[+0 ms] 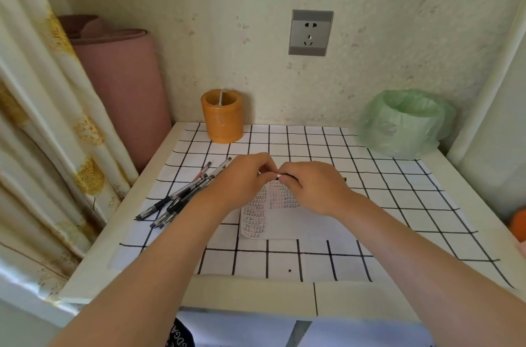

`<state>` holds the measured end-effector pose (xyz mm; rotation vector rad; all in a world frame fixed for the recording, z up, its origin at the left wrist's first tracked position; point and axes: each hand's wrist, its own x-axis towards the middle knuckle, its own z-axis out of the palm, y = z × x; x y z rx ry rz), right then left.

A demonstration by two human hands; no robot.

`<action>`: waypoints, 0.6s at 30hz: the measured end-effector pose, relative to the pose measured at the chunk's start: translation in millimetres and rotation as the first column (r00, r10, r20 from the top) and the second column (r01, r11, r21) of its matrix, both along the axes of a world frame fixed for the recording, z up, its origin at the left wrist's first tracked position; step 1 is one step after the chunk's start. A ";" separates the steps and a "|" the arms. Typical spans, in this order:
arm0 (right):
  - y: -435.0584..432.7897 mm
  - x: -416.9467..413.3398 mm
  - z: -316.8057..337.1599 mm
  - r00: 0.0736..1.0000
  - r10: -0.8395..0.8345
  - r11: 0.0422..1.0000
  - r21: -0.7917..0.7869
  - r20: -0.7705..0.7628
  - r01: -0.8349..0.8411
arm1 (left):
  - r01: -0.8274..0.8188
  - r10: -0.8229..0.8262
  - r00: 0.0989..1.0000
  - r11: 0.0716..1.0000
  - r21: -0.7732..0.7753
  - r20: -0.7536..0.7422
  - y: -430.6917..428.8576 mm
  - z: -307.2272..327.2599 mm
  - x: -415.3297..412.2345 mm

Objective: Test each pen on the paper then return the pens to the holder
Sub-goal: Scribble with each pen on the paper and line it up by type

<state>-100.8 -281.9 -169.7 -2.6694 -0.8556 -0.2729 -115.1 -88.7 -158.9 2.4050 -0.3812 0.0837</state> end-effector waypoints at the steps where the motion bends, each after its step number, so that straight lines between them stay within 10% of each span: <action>1: -2.1 1.0 0.8 1.000 -0.007 1.000 -0.001 0.007 0.007 | 0.003 -0.003 1.000 1.000 -0.001 0.001 -1.4 0.0 0.5; 13: -23.4 8.0 7.9 0.939 -0.023 0.950 0.285 -0.344 0.128 | -0.112 0.109 0.994 0.957 0.266 0.027 5.1 7.4 -4.2; 18: -8.0 1.5 4.5 0.784 0.187 0.661 0.666 -0.592 0.346 | -0.118 0.108 0.993 0.907 0.404 0.048 6.8 2.2 -5.0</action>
